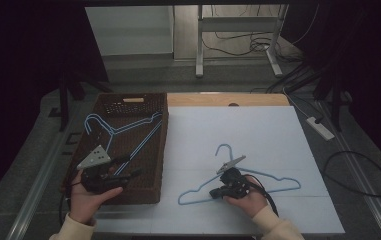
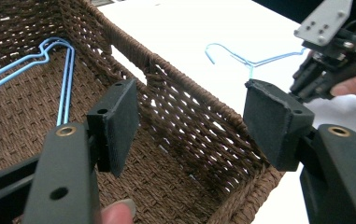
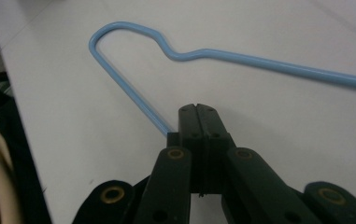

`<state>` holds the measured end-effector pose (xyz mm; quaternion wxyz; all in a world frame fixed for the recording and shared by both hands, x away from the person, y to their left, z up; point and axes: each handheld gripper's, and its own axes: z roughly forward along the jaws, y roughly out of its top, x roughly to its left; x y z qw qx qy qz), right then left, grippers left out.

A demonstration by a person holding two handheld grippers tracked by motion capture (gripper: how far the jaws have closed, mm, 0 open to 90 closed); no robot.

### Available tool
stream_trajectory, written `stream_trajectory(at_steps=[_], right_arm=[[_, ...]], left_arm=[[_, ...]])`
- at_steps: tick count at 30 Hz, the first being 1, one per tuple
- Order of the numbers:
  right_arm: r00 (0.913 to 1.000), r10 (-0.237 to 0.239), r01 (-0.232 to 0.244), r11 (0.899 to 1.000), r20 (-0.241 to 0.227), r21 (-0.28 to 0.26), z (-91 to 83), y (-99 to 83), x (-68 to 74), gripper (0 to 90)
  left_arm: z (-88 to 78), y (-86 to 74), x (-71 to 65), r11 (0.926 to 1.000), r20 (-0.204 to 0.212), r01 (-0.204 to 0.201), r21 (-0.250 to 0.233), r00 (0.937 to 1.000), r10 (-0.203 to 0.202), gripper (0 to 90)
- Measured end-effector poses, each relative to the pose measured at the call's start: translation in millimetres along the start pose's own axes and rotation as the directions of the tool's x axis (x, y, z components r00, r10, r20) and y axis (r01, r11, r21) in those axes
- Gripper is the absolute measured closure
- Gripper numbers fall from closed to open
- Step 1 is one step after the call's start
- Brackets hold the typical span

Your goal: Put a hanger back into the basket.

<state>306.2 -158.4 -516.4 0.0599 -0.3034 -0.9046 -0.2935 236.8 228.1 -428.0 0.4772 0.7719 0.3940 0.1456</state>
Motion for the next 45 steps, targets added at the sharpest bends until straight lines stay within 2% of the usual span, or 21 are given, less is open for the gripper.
stream_trajectory(at_steps=[4, 14, 17, 18, 19, 20, 22, 24, 25, 26, 27, 28, 29, 31, 37, 38, 39, 40, 42, 43, 45], right_arm=[[0.9995, -0.027, 0.027, 0.999, -0.014, 0.024, -7.5, -13.1, 6.9, 90.0], [0.9993, -0.024, 0.024, 0.999, -0.029, 0.023, -18.1, -29.8, 6.4, 89.9], [0.9996, -0.023, 0.023, 0.999, 0.019, -0.024, -25.8, -26.9, 4.0, 89.8], [0.9961, 0.0, 0.007, 0.997, 0.088, -0.082, -36.3, -21.5, -1.4, 85.9], [0.9919, 0.022, -0.008, 0.994, 0.125, -0.111, -41.5, -18.4, -5.1, 79.7], [0.9919, 0.022, -0.008, 0.994, 0.125, -0.111, -41.5, -18.4, -5.1, 79.7], [0.9783, 0.07, -0.039, 0.986, 0.195, -0.159, -49.9, -12.7, -14.6, 71.6], [0.9584, 0.135, -0.087, 0.977, 0.251, -0.193, -55.7, -7.3, -26.2, 63.8], [0.9511, 0.155, -0.104, 0.975, 0.267, -0.196, -56.6, -5.3, -30.0, 61.4], [0.9322, 0.19, -0.132, 0.971, 0.308, -0.198, -56.7, 0.9, -39.3, 57.6], [0.9322, 0.19, -0.132, 0.971, 0.308, -0.198, -56.7, 0.9, -39.3, 57.6], [0.9251, 0.199, -0.14, 0.971, 0.324, -0.196, -55.8, 4.4, -43.8, 57.1], [0.9124, 0.218, -0.162, 0.97, 0.346, -0.184, -50.8, 12.2, -50.6, 56.7], [0.9104, 0.216, -0.162, 0.971, 0.353, -0.177, -48.5, 14.6, -52.3, 56.9], [0.8969, 0.21, -0.193, 0.978, 0.389, -0.082, -27.1, 30.9, -55.1, 56.9], [0.8876, 0.208, -0.203, 0.978, 0.411, -0.056, -21.7, 34.9, -55.1, 59.1], [0.8876, 0.208, -0.203, 0.978, 0.411, -0.056, -21.7, 34.9, -55.1, 59.1], [0.8728, 0.2, -0.211, 0.977, 0.445, -0.025, -16.9, 38.3, -54.7, 62.4], [0.8608, 0.198, -0.225, 0.974, 0.469, 0.002, -13.0, 41.1, -54.1, 66.6], [0.8608, 0.198, -0.225, 0.974, 0.469, 0.002, -13.0, 41.1, -54.1, 66.6], [0.8529, 0.213, -0.249, 0.968, 0.477, 0.012, -11.2, 43.9, -52.7, 71.9]], left_arm=[[-0.2, -0.2, 0.3, 1.0, 0.0, 0.003, -0.001, 1.0, -0.003, 35.4], [1.2, 0.4, -1.3, 1.0, 0.001, -0.002, 0.003, 1.0, 0.002, 35.4], [1.3, 0.5, -1.3, 1.0, 0.001, -0.003, 0.003, 1.0, 0.003, 35.4], [1.3, 0.5, -1.2, 1.0, 0.001, -0.002, 0.003, 1.0, 0.002, 35.4], [1.4, 0.4, -1.0, 1.0, 0.001, -0.002, 0.002, 1.0, 0.002, 35.4], [1.6, 0.4, -1.0, 1.0, 0.001, -0.002, 0.003, 1.0, 0.002, 35.4], [2.0, 0.4, -1.3, 1.0, 0.001, -0.003, 0.003, 1.0, 0.003, 35.4], [2.3, 0.5, -1.5, 1.0, 0.003, -0.005, 0.005, 1.0, 0.005, 35.4], [2.5, 0.6, -1.6, 1.0, 0.003, -0.006, 0.006, 1.0, 0.006, 35.4], [2.9, 0.5, -1.7, 1.0, 0.003, -0.006, 0.006, 1.0, 0.006, 35.4], [3.2, 0.5, -1.8, 1.0, 0.003, -0.006, 0.008, 1.0, 0.006, 35.4], [3.6, 0.5, -1.9, 0.9999, 0.004, -0.007, 0.008, 1.0, 0.007, 35.4], [3.7, 0.5, -2.0, 0.9999, 0.004, -0.008, 0.009, 1.0, 0.008, 35.4], [3.7, 0.4, -1.9, 0.9999, 0.004, -0.008, 0.009, 1.0, 0.007, 35.4], [3.0, 0.1, -0.9, 1.0, 0.004, -0.006, 0.006, 1.0, 0.006, 35.3], [2.7, 0.3, -1.1, 1.0, 0.005, -0.007, 0.005, 1.0, 0.007, 35.3], [2.7, 0.3, -1.1, 1.0, 0.005, -0.007, 0.005, 1.0, 0.007, 35.3], [2.4, 0.6, -1.4, 1.0, 0.006, -0.008, 0.002, 0.9999, 0.008, 35.3], [2.2, 0.7, -1.4, 1.0, 0.006, -0.009, 0.002, 0.9999, 0.009, 35.3], [2.1, 0.8, -1.4, 1.0, 0.006, -0.009, 0.001, 0.9999, 0.009, 35.3], [1.9, 0.8, -1.4, 1.0, 0.006, -0.009, 0.0, 0.9999, 0.009, 35.3]])
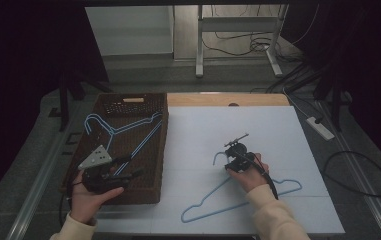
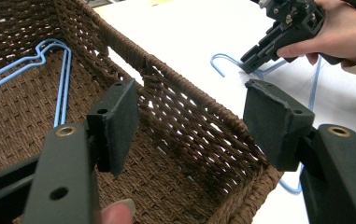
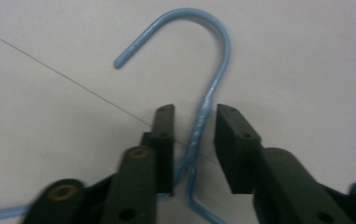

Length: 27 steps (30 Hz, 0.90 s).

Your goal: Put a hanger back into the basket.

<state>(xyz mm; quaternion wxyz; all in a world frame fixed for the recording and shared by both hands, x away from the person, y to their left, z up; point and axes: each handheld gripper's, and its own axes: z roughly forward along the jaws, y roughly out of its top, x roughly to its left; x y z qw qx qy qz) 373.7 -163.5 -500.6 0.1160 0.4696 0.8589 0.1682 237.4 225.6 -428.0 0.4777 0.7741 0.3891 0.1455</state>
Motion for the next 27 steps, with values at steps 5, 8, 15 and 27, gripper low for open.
stream_trajectory(at_steps=[5, 8, 15, 27], right_arm=[[0.998, 0.057, -0.058, 0.998, 0.026, 0.035, 0.8, 5.3, 1.9, 82.2], [0.997, 0.071, -0.072, 0.997, 0.029, 0.015, 0.9, 4.3, 2.0, 84.9], [0.9929, 0.112, -0.113, 0.993, -0.04, -0.024, -1.4, -2.2, -8.5, 86.1], [0.9942, 0.087, -0.094, 0.988, -0.064, -0.124, -17.8, -10.1, -10.2, 86.1]], left_arm=[[-0.9, 0.9, -1.8, 1.0, 0.002, -0.005, -0.005, 1.0, 0.005, 35.3], [-1.4, 1.1, -1.9, 1.0, 0.002, -0.006, -0.006, 1.0, 0.006, 35.3], [-1.0, 1.0, -1.3, 1.0, 0.001, -0.005, -0.006, 1.0, 0.005, 35.3], [7.9, 5.2, -14.9, 0.9997, 0.037, -0.023, 0.007, 0.9991, 0.023, 35.3]])
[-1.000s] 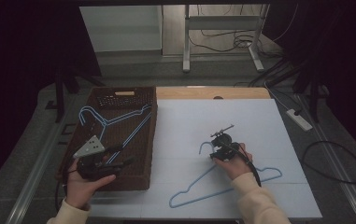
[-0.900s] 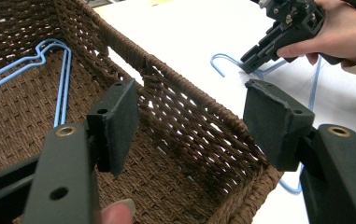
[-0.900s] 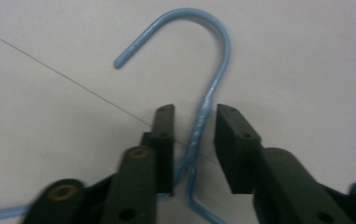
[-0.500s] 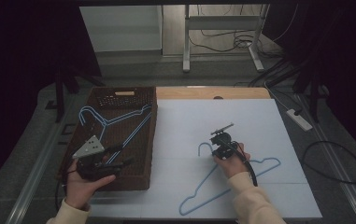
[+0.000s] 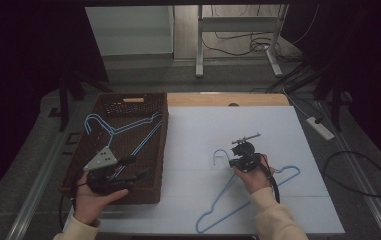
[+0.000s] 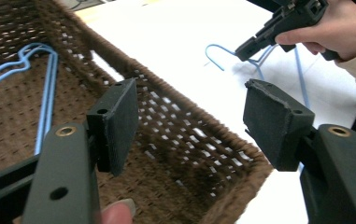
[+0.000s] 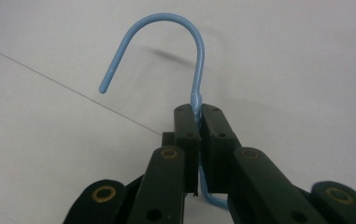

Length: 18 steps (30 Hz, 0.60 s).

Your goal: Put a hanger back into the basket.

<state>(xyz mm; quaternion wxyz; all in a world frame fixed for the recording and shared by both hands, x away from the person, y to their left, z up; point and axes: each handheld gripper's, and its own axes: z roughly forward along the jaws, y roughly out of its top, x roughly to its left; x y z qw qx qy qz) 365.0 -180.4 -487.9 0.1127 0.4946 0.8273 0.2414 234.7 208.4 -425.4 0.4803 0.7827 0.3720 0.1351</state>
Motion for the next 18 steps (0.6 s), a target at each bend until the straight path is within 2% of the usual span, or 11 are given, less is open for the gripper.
stream_trajectory(at_steps=[4, 11, 18], right_arm=[[0.9998, -0.014, 0.013, 0.998, -0.014, -0.055, -7.8, -3.1, 0.2, 86.1], [0.9995, -0.017, 0.015, 0.996, -0.025, -0.087, -13.2, -4.8, -0.7, 86.1], [0.9994, -0.015, 0.012, 0.993, -0.03, -0.114, -17.1, -5.1, -1.8, 86.1]], left_arm=[[8.6, 4.7, -11.4, 1.0, 0.033, 0.004, 0.007, 0.9994, -0.005, 35.4], [19.6, 9.9, -23.1, 0.9997, 0.056, -0.014, 0.023, 0.9983, 0.012, 35.3], [34.1, 14.8, -32.3, 0.9992, 0.081, -0.012, 0.037, 0.9967, 0.009, 35.3]])
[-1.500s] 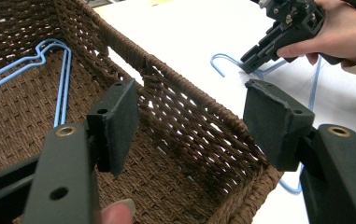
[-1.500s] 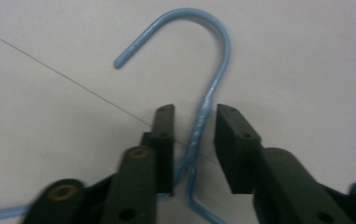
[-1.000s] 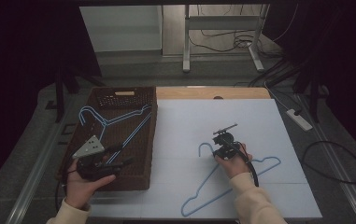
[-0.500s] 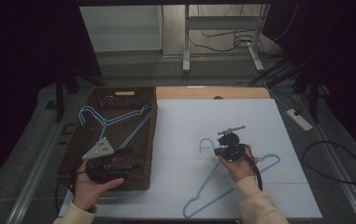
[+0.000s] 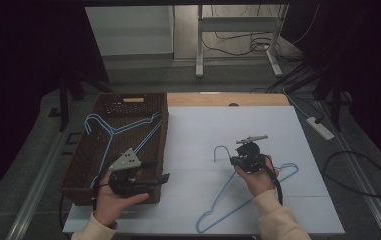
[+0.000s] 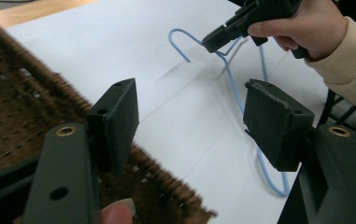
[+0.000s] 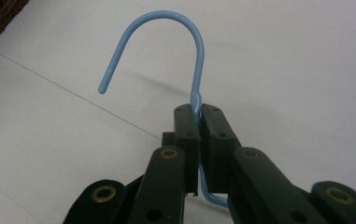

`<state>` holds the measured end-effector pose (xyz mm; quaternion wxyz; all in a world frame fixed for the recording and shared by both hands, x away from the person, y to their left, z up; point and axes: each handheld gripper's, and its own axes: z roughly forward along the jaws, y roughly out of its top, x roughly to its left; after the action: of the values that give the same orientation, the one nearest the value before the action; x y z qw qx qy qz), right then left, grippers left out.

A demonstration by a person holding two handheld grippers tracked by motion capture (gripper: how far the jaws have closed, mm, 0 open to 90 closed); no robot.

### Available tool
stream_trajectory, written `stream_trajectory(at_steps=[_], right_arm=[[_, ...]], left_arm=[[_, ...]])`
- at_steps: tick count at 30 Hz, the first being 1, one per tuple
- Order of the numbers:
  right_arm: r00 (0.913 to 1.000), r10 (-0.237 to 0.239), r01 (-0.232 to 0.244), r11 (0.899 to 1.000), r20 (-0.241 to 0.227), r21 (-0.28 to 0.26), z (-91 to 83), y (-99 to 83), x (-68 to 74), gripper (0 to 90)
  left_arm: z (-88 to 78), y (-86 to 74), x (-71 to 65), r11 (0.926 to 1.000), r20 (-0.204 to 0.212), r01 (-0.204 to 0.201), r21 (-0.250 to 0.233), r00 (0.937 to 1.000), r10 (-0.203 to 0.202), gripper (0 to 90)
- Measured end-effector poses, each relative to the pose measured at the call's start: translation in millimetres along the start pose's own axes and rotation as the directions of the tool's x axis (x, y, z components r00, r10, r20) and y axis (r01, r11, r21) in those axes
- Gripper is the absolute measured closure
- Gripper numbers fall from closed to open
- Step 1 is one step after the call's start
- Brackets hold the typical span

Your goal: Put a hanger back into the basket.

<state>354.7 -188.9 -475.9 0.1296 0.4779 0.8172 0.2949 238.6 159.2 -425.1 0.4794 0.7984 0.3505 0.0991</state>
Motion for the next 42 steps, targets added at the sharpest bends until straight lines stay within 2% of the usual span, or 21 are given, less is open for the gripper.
stream_trajectory(at_steps=[6, 11, 15, 18, 31, 34, 42], right_arm=[[1.0, 0.001, -0.001, 1.0, -0.002, -0.013, -2.9, -0.4, -0.6, 86.1], [1.0, 0.001, -0.001, 1.0, 0.0, -0.023, -3.9, -0.5, -1.3, 86.1], [1.0, -0.001, 0.001, 1.0, -0.002, -0.026, -4.2, -0.6, -1.4, 86.1], [1.0, -0.004, 0.004, 1.0, -0.004, -0.028, -4.4, -0.6, -1.3, 86.1], [0.9999, -0.011, 0.011, 0.999, -0.008, -0.04, -5.9, -1.0, -1.1, 86.1], [0.9999, -0.012, 0.012, 0.999, -0.007, -0.043, -6.0, -1.2, -0.9, 86.1], [0.9998, -0.017, 0.017, 0.998, -0.007, -0.054, -6.6, -1.1, 0.4, 86.1]], left_arm=[[17.4, 5.5, -11.2, 0.9995, 0.024, -0.015, 0.027, 0.9996, 0.014, 35.3], [38.2, 10.6, -23.4, 0.9975, 0.055, -0.029, 0.065, 0.9982, 0.025, 35.2], [51.9, 12.0, -28.5, 0.9953, 0.067, -0.029, 0.092, 0.9975, 0.023, 35.1], [61.1, 11.6, -30.0, 0.9933, 0.067, -0.013, 0.115, 0.9977, 0.005, 35.2], [99.2, 12.7, -45.5, 0.9815, 0.099, -0.024, 0.19, 0.995, 0.006, 35.2], [114.1, 12.8, -48.5, 0.9763, 0.107, -0.02, 0.216, 0.9942, -0.004, 35.2], [131.6, 10.5, -52.4, 0.9683, 0.115, -0.022, 0.249, 0.9934, -0.007, 35.1]])
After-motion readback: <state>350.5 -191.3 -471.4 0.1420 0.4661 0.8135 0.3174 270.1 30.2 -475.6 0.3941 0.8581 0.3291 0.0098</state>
